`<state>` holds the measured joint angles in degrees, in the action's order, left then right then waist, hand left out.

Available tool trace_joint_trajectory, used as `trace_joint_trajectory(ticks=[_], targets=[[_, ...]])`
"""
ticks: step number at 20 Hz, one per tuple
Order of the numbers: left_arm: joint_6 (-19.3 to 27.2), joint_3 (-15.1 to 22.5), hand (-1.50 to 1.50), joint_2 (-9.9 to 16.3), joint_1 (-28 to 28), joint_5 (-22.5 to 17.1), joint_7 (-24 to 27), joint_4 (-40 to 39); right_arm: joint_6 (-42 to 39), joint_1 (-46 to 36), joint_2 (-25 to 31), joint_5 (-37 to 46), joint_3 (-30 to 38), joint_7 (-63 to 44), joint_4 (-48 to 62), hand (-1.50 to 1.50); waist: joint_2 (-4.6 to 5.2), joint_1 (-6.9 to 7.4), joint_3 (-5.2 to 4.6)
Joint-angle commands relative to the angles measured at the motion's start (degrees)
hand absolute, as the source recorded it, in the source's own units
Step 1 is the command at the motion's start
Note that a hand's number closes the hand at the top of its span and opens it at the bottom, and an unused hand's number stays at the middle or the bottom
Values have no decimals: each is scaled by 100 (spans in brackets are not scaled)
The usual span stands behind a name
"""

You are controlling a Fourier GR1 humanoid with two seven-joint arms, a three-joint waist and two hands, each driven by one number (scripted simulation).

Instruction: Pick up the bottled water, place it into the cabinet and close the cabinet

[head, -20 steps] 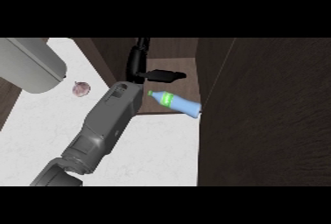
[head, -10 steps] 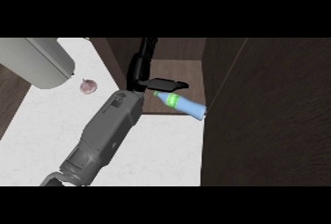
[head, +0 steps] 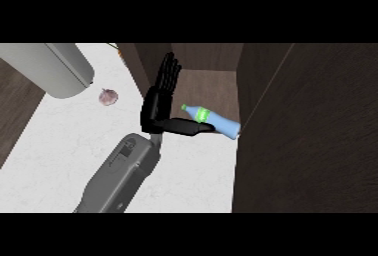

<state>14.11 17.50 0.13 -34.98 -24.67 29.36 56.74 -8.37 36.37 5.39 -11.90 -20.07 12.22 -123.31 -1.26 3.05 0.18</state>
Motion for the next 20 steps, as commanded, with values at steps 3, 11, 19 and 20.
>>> trace_joint_trajectory(ticks=[3, 11, 19, 20], targets=[[498, 409, -150, 313, 1435, -95, -892, 2538, -20, 9, 18, -8, -58, 37, -32, -150, -7, 35, -7], [575, 1402, -150, 1086, 3864, 272, -915, 5087, -314, -2, 607, 823, -621, -316, -332, 150, 63, -113, -19], [665, 1161, -150, 1876, 5397, 233, -826, 6867, -953, -238, 1225, 1170, -1333, -717, -755, 150, 82, -114, -21], [149, 824, -150, 2086, 5771, -106, -323, 6631, -878, -240, 1065, 1453, -1603, -477, -383, 150, 82, -116, -29]])
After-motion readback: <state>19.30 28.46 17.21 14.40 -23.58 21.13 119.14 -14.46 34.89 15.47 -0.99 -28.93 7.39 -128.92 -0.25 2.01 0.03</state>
